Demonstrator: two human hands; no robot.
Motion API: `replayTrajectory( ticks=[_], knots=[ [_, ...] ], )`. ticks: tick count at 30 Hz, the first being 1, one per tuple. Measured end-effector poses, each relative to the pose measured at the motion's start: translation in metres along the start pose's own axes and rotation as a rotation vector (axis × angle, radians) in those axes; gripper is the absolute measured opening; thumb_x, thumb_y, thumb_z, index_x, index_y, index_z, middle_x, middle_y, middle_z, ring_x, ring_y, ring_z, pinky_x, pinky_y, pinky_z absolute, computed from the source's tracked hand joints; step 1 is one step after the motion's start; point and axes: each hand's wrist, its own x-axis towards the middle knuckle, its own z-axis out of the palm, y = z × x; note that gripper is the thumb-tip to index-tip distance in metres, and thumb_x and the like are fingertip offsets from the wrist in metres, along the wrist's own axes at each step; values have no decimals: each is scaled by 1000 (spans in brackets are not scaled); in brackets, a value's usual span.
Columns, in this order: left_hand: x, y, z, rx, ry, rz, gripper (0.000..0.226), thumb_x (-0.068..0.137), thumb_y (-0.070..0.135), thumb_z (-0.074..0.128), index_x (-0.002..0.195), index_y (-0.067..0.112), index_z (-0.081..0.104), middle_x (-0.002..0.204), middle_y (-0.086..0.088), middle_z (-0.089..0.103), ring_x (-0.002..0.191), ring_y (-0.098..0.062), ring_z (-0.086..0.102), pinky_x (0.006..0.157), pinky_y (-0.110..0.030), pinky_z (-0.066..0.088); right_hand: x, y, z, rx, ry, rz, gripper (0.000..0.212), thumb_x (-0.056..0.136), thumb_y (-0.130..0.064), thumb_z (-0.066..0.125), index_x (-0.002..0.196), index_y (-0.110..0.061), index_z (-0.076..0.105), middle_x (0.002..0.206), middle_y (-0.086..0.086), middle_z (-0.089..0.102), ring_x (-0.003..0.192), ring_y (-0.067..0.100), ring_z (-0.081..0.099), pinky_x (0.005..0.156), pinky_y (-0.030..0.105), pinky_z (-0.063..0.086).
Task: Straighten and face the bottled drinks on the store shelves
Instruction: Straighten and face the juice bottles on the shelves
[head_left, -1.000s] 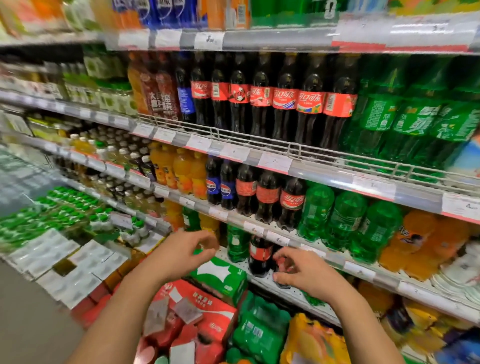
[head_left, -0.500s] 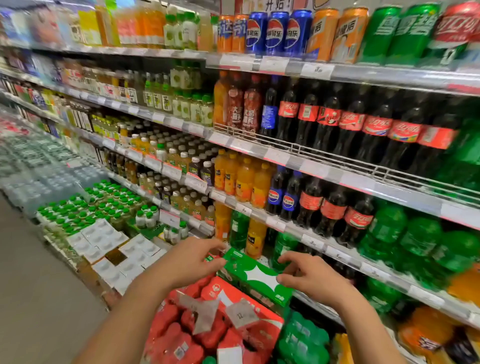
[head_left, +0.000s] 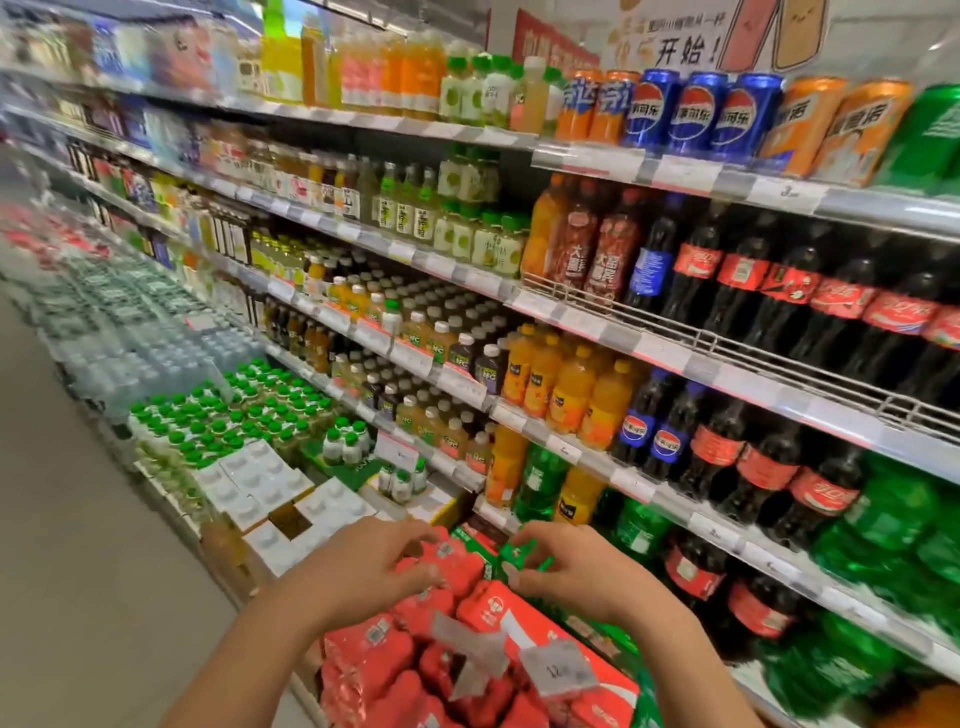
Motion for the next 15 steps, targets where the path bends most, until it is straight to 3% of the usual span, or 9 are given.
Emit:
replayTrajectory(
  ticks=[6, 15],
  knots=[
    [33, -22, -20, -20, -24, 10, 45, 97, 57, 53, 140, 43, 49, 131, 17, 60, 109, 6, 55, 87, -13, 43, 39, -5, -10, 5, 48, 13, 48, 92, -54, 64, 135, -35, 55, 118, -14, 65, 101, 7, 64, 88, 32, 55],
    [128, -57, -66, 53, -70, 57, 51, 92, 68, 48, 138, 47, 50, 128, 20, 61, 112, 2, 58, 99, -30, 49, 122, 12, -41, 112, 148, 54, 41, 91, -54, 64, 129, -38, 57, 111, -16, 65, 94, 1, 63, 75, 20, 50]
  ],
)
